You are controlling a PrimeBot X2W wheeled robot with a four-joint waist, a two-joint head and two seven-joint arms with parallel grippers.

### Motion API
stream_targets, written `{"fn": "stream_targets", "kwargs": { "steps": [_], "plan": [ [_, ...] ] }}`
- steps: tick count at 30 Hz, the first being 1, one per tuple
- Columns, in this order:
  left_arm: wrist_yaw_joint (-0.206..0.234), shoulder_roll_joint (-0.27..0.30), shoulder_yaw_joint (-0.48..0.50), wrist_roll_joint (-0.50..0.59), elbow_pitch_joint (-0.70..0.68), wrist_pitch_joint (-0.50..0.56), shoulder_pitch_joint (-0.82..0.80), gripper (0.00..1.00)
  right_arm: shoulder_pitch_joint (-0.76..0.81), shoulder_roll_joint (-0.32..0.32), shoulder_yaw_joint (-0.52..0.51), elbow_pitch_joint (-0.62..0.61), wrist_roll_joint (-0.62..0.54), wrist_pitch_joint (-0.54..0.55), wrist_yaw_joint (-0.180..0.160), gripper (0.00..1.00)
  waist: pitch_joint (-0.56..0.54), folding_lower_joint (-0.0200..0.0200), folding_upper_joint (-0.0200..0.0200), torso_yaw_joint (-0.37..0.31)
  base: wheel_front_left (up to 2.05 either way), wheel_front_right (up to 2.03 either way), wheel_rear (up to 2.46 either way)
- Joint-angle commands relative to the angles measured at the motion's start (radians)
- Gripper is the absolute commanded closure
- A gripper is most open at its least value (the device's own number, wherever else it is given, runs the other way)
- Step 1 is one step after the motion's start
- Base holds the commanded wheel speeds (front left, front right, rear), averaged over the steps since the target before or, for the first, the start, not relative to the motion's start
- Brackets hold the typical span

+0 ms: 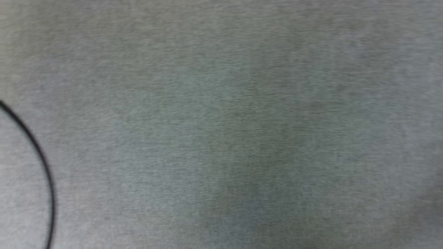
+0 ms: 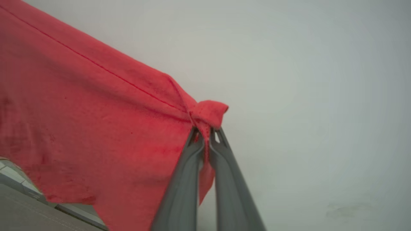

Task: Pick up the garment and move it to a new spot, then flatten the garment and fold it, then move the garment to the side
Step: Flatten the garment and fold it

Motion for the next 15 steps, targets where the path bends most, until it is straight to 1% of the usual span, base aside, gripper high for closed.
{"fn": "stream_targets", "kwargs": {
  "steps": [1,7,12,15],
  "plan": [
    [-0.005,-0.011,-0.01,-0.007,0.01,-0.013,0.051,1.0,0.039,0.005,0.014,0.024,-0.002,-0.021,-0.001,1.0,0.008,-0.0003,0.0,0.024,0.0,0.0,0.0],
    [-0.014,-0.07,-0.023,-0.038,0.002,-0.036,0.293,1.0,0.179,0.003,0.084,0.102,0.018,-0.114,-0.001,1.0,-0.048,-0.0003,0.0,0.054,0.0,0.0,0.0],
    [-0.005,-0.11,0.002,-0.025,-0.076,-0.037,0.56,1.0,0.34,0.024,0.127,0.15,0.049,-0.172,-0.001,1.0,-0.124,-0.0003,0.0,0.063,0.0,0.0,0.0],
    [-0.004,-0.116,-0.005,-0.008,-0.12,-0.037,0.732,1.0,0.439,0.031,0.157,0.173,0.069,-0.204,-0.001,1.0,-0.186,-0.0003,0.0,0.064,0.0,0.0,0.0]
  ]
}}
